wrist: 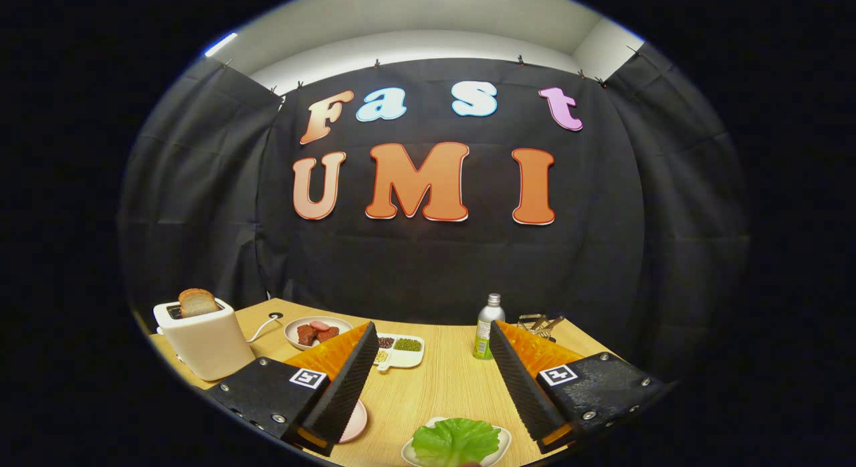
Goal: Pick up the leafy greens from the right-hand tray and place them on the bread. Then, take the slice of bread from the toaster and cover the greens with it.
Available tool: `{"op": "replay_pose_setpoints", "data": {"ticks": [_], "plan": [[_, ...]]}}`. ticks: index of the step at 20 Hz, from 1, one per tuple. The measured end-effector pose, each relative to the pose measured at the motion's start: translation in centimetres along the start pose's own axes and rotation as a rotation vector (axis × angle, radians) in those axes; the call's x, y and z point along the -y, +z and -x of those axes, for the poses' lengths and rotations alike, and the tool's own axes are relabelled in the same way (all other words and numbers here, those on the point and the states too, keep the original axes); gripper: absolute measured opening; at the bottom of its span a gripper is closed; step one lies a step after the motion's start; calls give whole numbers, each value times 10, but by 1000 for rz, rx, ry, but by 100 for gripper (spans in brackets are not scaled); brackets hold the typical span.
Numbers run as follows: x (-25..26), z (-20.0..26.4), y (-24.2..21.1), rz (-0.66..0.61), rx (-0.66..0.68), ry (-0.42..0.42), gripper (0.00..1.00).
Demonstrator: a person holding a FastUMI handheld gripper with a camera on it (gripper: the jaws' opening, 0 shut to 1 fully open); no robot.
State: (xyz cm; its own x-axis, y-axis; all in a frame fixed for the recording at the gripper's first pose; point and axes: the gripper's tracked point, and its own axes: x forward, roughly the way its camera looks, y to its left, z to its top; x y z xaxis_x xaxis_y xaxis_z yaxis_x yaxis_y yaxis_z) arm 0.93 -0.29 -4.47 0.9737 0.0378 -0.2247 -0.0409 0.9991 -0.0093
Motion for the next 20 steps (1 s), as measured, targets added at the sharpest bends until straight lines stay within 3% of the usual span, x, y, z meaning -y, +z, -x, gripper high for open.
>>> {"op": "replay_pose_setpoints", "data": {"ticks": [5,12,20], "plan": [[6,-8,-25,-15,-123,2,100],[10,-13,-91,-89,-411,54,100],[15,-11,-144,-53,-623,78,100]]}}
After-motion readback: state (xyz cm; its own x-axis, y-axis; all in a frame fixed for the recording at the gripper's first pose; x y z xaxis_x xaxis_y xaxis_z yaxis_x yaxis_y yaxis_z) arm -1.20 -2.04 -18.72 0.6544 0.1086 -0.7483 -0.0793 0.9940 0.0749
